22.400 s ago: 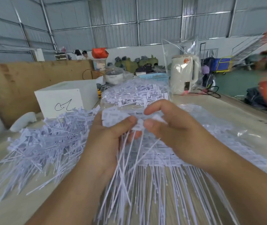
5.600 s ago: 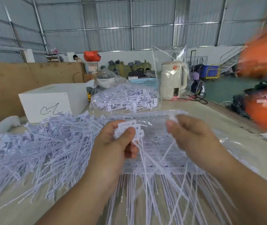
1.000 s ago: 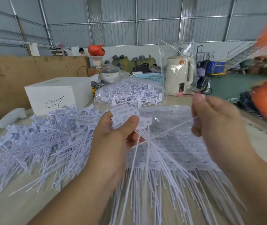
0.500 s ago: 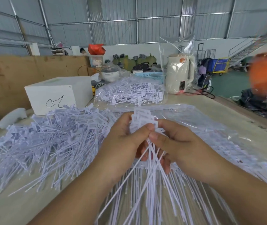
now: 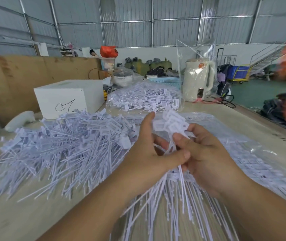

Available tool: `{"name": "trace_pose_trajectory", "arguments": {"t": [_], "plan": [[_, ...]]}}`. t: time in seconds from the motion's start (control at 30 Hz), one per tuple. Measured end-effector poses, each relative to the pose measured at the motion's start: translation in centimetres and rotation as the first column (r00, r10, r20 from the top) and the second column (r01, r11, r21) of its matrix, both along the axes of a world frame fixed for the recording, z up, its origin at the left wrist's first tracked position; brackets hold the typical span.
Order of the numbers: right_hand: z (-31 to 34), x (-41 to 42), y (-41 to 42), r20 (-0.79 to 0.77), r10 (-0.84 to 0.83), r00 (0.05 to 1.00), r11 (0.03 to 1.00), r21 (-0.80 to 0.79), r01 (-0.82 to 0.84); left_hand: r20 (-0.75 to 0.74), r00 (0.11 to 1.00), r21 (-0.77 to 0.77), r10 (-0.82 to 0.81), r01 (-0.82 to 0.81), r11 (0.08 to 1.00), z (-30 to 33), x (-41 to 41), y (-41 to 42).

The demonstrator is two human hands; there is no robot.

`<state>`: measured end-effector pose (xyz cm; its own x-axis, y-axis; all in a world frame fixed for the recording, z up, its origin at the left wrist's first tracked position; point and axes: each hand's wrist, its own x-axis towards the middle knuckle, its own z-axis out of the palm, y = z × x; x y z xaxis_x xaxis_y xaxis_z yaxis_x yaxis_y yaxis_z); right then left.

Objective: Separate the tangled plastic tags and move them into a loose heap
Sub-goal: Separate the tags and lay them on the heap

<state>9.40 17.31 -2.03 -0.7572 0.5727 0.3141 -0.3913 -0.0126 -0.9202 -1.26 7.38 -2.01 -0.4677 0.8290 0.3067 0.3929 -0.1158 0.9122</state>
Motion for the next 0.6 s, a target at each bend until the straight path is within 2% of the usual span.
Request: {"name": "trace_pose_trajectory", "arguments": {"t": [0.13,0.3,0.47,0.5,0.6], "plan": [[0.0,-0.1,0.4,-0.103,-0.088,0.991,0.995,-0.053,0.083,0.068,0.996,-0.147,-0.057,0.066,0.987,-0.7,0.7,0.5],[-0.1,-0.1,0.6,-0.111,-0.161,0.981,0.986,-0.057,0.155,0.07,0.984,-0.111,-0.163,0.17,0.979,-0.3,1.4,0.4],[0.2,-0.1,0.5,-0.009,-0.157,0.988,0.986,-0.058,0.156,-0.073,0.996,-0.09,0.041,-0.048,0.995,0.5,-0.4,-0.3],[0.2,0.1,0.5,0.033,-0.153,0.988,0.988,-0.019,0.153,-0.029,0.994,-0.067,0.105,-0.107,0.992,1.0,-1.2,-0.5],[0.2,0.7,0.2,0.159,-0.15,0.976,0.971,0.21,0.116,0.231,0.94,0.032,0.251,-0.266,0.964,2.8,-3.9,-0.9]]}}
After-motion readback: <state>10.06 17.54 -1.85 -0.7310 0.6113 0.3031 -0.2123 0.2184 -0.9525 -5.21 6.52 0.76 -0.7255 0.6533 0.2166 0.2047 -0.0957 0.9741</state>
